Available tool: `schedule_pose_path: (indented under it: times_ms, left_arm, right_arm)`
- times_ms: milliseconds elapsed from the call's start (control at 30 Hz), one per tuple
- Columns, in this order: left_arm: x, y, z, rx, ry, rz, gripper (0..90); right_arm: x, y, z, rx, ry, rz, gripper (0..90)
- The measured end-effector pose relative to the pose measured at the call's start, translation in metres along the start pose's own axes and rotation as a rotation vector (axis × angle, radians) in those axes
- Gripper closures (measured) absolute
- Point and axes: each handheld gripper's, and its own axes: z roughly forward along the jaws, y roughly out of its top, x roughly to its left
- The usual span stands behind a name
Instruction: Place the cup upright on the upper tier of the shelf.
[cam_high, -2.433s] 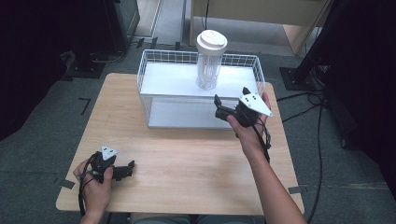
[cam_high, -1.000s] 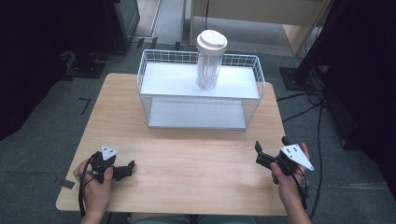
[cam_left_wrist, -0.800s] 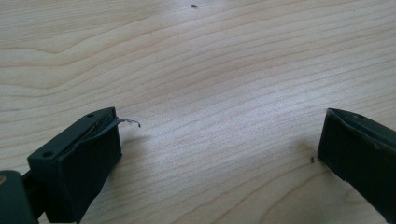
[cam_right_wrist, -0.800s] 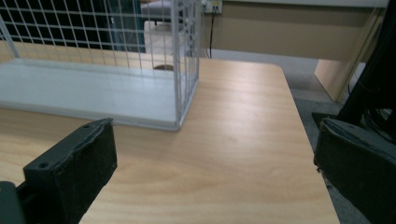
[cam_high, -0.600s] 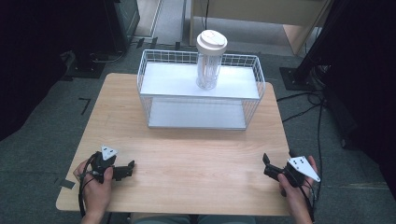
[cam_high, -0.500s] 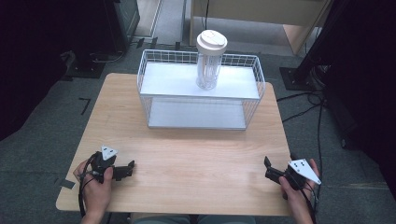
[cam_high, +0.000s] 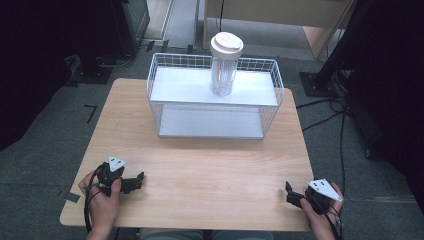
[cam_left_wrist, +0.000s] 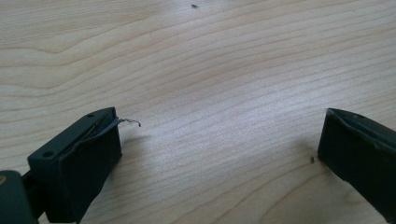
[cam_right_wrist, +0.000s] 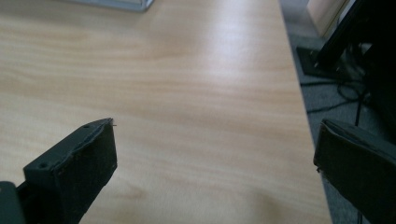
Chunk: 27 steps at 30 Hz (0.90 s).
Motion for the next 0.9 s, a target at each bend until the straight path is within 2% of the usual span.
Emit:
schedule_pose_path:
  times_ms: [33,100,133,167,233,367,433,900]
  left_arm:
    - [0.0,0.0,0.0,0.0,0.0,0.0,0.0]
    - [0.0,0.0,0.0,0.0,0.0,0.0,0.0]
    - [0.0,0.0,0.0,0.0,0.0,0.0,0.0]
    - [0.0,0.0,0.0,0.0,0.0,0.0,0.0]
    - [0.0,0.0,0.0,0.0,0.0,0.0,0.0]
    - [0.0,0.0,0.0,0.0,0.0,0.0,0.0]
    - [0.0,0.0,0.0,0.0,0.0,0.0,0.0]
    - [0.0001,0.0001,0.0,0.0,0.0,0.0,0.0]
  right_arm:
    - [0.0009,-0.0002,0.0002,0.028,0.009,0.0,0.0]
    - [0.0048,-0.0015,0.0008,0.078,-0.01,-0.03,0.0]
    - [0.0048,-0.0015,0.0008,0.078,-0.01,-0.03,0.0]
    - [0.0077,-0.002,0.0018,0.111,-0.01,-0.05,0.0]
    - [0.0087,-0.0021,0.0027,0.125,-0.003,-0.059,0.0]
    - [0.0089,-0.0021,0.0032,0.146,0.054,-0.047,0.0]
    - [0.0044,-0.0021,0.0053,0.184,0.13,-0.005,0.0]
    - [0.0032,-0.0019,0.006,0.185,0.14,-0.009,0.0]
